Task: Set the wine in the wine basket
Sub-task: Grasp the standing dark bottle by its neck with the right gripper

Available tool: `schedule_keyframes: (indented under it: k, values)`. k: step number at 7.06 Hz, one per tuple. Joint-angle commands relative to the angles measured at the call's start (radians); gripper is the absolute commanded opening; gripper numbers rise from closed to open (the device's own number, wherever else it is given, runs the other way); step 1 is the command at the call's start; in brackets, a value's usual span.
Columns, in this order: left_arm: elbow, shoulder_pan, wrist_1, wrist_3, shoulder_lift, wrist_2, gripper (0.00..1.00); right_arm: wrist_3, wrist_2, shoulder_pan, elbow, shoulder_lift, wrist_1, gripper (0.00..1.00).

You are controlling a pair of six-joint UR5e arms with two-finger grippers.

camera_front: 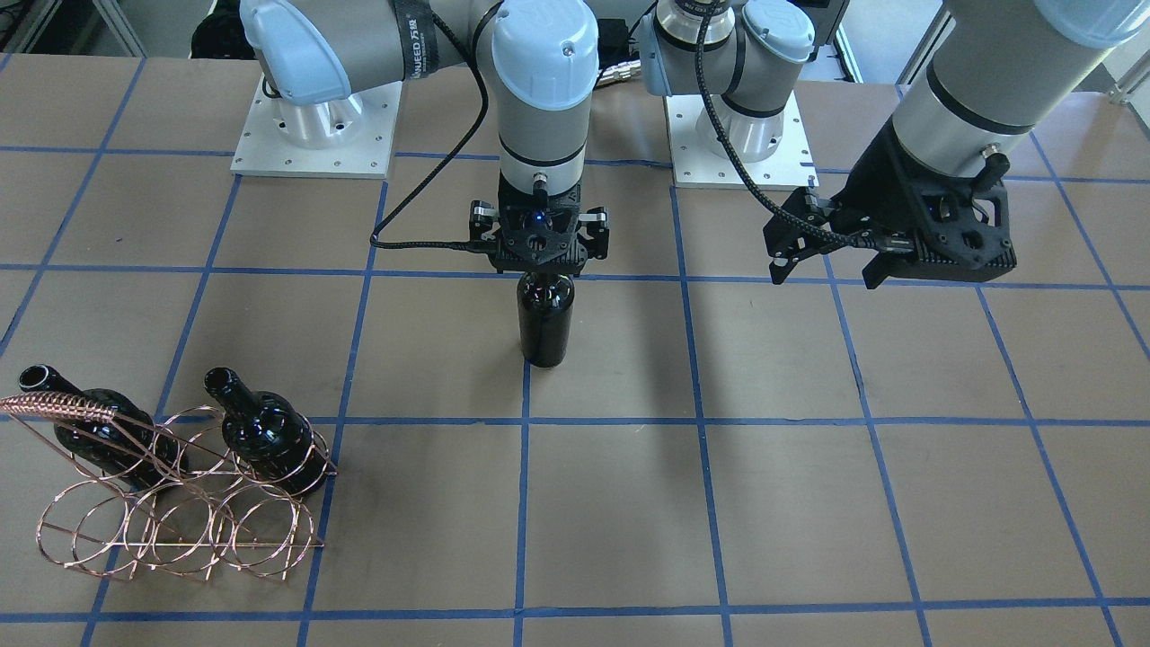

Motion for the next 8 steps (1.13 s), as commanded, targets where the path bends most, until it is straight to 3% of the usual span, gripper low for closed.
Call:
schedule_keyframes:
  k: [1,3,4,8]
  values:
    - [-0.001,0.000,0.002,0.000,0.000,0.002,1.00,0.001,0.026,0.000,0.000,-0.002,0.001,0.53]
    - [-0.001,0.000,0.002,0.000,-0.003,-0.007,1.00,-0.002,0.043,0.000,0.000,-0.002,0.000,0.14]
    - [-0.001,0.000,0.002,0.000,-0.003,-0.007,1.00,-0.004,0.041,-0.002,0.000,-0.006,0.000,0.06]
    - [-0.003,-0.012,0.000,-0.011,0.008,-0.006,1.00,-0.054,0.040,-0.055,-0.020,-0.067,0.062,0.00]
